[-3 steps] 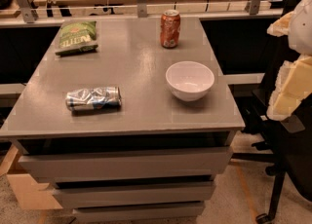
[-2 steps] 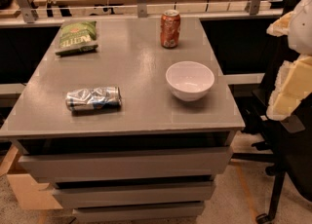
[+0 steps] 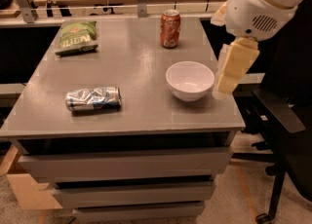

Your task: Move redbull can near green jalapeno chip bag

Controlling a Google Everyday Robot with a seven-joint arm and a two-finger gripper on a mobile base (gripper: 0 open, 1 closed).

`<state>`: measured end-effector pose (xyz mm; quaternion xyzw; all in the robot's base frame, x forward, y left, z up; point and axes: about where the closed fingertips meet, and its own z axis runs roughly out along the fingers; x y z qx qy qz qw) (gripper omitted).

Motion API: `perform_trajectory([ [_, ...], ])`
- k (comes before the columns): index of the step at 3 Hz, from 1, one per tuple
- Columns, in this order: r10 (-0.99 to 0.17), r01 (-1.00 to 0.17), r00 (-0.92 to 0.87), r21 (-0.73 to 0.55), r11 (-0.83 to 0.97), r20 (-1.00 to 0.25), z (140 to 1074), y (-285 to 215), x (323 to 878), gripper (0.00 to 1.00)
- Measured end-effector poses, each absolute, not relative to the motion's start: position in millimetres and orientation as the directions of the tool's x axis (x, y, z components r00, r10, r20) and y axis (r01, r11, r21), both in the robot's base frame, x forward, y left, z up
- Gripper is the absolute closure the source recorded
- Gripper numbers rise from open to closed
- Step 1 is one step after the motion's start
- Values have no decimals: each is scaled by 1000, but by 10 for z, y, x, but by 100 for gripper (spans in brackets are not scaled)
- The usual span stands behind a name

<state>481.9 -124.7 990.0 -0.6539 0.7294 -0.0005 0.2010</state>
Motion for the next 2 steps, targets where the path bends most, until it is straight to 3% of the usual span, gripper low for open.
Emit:
perform_trajectory([
  [1,-932,-978,31,-202,46,-362,9759,-653,5002,0],
  [2,-932,-978,31,-202,46,-362,9759,-652,5003,0],
])
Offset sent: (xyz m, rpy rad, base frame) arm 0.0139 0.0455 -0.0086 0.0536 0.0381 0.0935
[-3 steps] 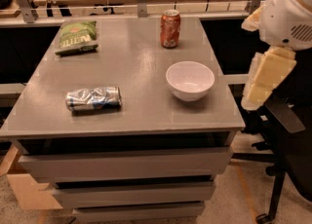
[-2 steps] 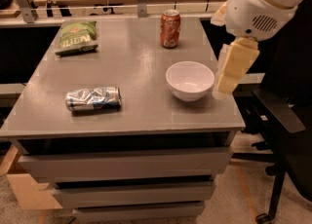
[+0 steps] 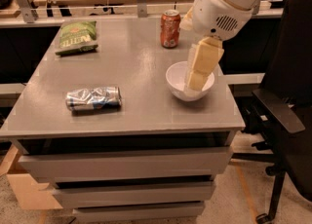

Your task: Move redbull can near green jalapeno chip bag

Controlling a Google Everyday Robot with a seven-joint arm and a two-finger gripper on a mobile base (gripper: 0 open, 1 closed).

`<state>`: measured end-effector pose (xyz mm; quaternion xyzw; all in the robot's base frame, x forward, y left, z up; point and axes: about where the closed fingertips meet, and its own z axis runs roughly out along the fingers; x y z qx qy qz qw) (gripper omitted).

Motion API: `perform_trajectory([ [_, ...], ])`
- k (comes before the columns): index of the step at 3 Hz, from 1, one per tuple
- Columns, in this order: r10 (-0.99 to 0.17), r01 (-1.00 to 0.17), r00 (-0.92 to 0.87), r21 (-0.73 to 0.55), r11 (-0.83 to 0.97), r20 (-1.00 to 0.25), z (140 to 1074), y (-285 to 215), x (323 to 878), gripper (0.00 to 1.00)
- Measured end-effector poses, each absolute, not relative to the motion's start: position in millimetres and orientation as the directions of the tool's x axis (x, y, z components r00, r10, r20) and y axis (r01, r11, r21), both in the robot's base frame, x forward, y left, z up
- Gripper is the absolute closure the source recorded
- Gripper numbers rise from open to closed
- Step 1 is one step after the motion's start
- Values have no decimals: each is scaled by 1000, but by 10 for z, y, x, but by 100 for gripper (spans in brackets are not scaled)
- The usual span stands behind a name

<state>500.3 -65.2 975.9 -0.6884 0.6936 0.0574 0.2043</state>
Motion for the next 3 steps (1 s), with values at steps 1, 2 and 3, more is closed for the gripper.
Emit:
perform_trajectory([
  [1,-925,-979,39,-199,40,-379,9613,-323,5023,0],
  [2,-923,-977,59,-211,25,-380,9418,203,5053,0],
  [3,-918,-980,70,-200,10,-391,9149,659,5126,0],
])
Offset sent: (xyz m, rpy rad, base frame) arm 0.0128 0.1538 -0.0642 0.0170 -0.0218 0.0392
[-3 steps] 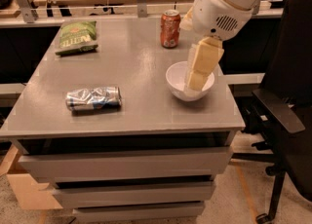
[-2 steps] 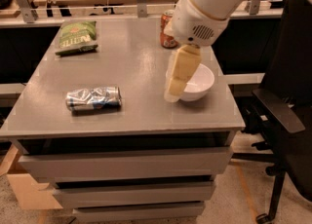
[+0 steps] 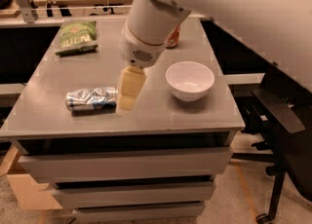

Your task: Move redbull can near green jalapeno chip bag

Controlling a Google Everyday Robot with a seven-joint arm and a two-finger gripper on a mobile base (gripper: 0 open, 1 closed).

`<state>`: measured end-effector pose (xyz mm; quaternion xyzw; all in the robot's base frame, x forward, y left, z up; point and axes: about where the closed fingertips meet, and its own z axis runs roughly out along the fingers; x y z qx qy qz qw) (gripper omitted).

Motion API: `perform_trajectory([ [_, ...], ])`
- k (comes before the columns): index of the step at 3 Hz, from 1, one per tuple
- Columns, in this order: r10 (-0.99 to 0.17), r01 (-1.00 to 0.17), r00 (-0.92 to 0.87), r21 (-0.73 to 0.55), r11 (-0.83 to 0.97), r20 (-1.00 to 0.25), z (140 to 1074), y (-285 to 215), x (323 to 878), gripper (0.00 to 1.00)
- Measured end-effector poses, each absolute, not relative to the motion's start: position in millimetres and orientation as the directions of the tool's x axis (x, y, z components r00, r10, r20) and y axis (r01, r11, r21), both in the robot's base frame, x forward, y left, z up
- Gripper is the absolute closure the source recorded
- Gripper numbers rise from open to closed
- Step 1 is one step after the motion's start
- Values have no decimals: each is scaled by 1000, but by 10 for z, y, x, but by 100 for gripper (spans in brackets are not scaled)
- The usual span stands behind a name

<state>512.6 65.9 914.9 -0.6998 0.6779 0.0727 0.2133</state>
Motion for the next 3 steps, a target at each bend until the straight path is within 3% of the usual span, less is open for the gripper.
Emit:
perform_trajectory([
  [2,-917,-985,70,-172,-2,-392,8677,1210,5361,0],
  [3,-917,-987,63,-162,2,-393,8559,1327,5399,15],
])
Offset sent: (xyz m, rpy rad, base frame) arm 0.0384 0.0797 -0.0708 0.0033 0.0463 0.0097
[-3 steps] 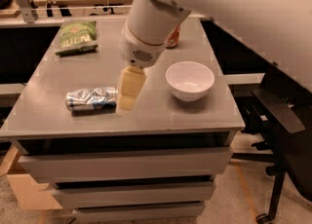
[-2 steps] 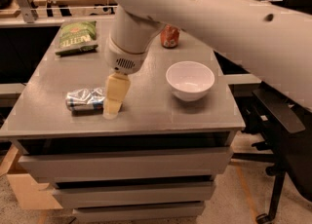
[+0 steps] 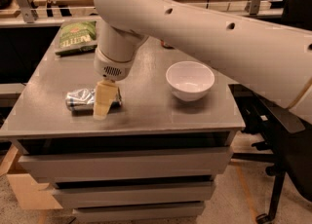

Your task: Move redbull can near green jalapeno chip bag

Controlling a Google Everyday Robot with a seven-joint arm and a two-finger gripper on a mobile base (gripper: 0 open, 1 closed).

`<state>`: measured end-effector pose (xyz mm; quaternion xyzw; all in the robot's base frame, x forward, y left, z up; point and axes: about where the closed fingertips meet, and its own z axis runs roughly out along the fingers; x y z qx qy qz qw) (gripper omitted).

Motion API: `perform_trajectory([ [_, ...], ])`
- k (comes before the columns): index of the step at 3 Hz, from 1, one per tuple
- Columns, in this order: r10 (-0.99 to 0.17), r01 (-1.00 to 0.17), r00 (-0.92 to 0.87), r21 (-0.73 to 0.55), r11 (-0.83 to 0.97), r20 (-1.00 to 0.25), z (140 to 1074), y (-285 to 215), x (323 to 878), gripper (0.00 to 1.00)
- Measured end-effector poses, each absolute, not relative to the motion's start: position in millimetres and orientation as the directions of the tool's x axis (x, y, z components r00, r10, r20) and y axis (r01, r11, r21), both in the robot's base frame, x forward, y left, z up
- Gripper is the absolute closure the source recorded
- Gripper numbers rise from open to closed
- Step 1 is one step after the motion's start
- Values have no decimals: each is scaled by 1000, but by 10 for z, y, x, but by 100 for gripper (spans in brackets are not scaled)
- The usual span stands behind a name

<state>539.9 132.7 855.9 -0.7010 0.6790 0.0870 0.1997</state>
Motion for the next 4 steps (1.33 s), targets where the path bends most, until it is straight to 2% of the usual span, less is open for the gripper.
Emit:
perform_trajectory([
  [3,-910,-986,37,-162,33,-413,8463,1378,5439,84],
  [4,-898,-969,25,-230,86,-440,8731,1194,5550,100],
])
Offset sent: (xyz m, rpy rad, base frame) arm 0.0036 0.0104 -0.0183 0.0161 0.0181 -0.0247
